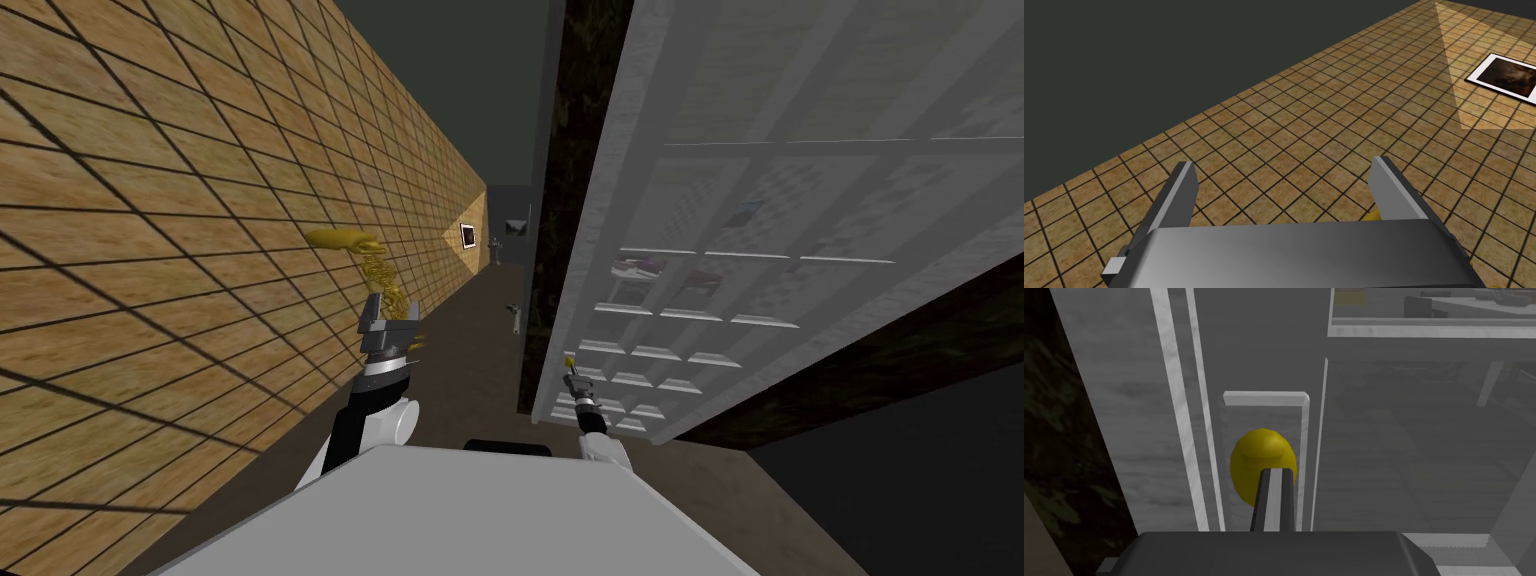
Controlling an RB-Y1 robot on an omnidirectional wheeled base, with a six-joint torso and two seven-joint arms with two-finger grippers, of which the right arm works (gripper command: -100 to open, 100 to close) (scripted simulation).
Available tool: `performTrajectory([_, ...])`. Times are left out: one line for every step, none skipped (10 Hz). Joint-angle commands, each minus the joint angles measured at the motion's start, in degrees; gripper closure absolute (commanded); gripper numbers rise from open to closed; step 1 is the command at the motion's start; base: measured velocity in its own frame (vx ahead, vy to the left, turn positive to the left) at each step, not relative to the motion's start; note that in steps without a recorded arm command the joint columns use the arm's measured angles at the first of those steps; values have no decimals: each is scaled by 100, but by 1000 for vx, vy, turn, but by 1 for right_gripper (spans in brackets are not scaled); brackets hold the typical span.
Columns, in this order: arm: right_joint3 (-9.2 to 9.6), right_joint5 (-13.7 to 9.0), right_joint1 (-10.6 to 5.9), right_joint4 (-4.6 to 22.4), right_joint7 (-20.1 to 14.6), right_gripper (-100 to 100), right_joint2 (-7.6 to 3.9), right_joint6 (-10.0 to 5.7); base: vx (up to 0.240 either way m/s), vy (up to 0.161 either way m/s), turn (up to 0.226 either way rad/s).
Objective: Push the door open
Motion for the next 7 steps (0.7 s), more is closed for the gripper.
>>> performTrajectory([19, 38, -23, -11, -54, -100, -94, -10, -89, -2, -37])
performTrajectory([30, 61, -38, -18, -88, -100, -124, -17, -195, 25, -31])
performTrajectory([43, 87, -54, -26, -126, -100, -137, -24, -219, 39, -40])
performTrajectory([57, 114, -70, -34, -165, -100, -132, -32, -204, 38, -35])
performTrajectory([69, 139, -86, -41, -202, -100, -106, -39, -187, 37, -32])
performTrajectory([81, 162, -100, -48, -235, -100, -66, -45, -194, 20, -31])
performTrajectory([93, 187, -116, -55, -272, -100, 2, -52, -198, 7, -29])
